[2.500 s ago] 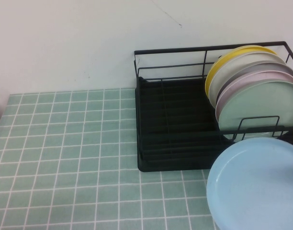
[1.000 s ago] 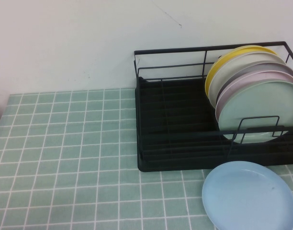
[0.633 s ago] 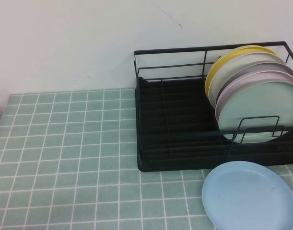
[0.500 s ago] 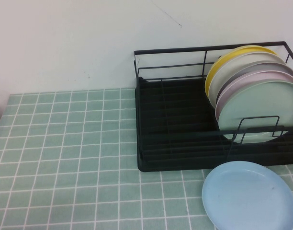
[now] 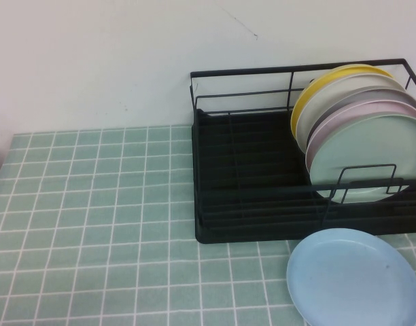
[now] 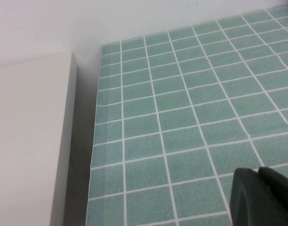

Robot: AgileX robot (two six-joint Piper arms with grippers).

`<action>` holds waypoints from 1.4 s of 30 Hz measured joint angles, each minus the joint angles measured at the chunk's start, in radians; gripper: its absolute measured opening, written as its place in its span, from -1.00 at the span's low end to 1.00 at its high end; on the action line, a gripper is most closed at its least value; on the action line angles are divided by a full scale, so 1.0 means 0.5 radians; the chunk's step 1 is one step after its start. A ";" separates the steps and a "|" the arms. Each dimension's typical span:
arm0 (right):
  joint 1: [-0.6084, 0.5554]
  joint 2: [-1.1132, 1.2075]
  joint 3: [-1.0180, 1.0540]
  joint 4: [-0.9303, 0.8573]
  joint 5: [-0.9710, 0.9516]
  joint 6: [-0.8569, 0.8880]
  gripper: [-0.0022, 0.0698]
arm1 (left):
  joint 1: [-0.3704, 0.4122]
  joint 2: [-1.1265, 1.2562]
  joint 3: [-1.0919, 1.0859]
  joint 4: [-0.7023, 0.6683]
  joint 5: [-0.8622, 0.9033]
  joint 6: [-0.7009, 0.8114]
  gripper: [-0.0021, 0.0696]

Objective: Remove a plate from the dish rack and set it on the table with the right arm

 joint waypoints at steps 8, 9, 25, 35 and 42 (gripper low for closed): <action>0.000 -0.423 0.152 0.220 0.099 -0.063 -0.94 | 0.000 0.000 0.000 0.000 0.000 0.000 -0.95; 0.000 -0.441 0.152 0.225 0.130 -0.074 -0.94 | 0.000 0.000 0.000 0.000 0.000 0.000 -0.95; 0.000 -0.454 0.152 0.116 0.463 0.030 -0.94 | 0.000 0.000 0.000 0.000 0.000 0.000 -0.95; 0.000 -0.454 0.145 -0.015 0.708 0.127 -0.94 | 0.000 0.000 0.000 0.000 0.000 0.000 -0.95; 0.000 -0.454 0.141 -0.023 0.717 0.089 -0.94 | 0.000 0.000 0.000 0.000 0.000 0.000 -0.95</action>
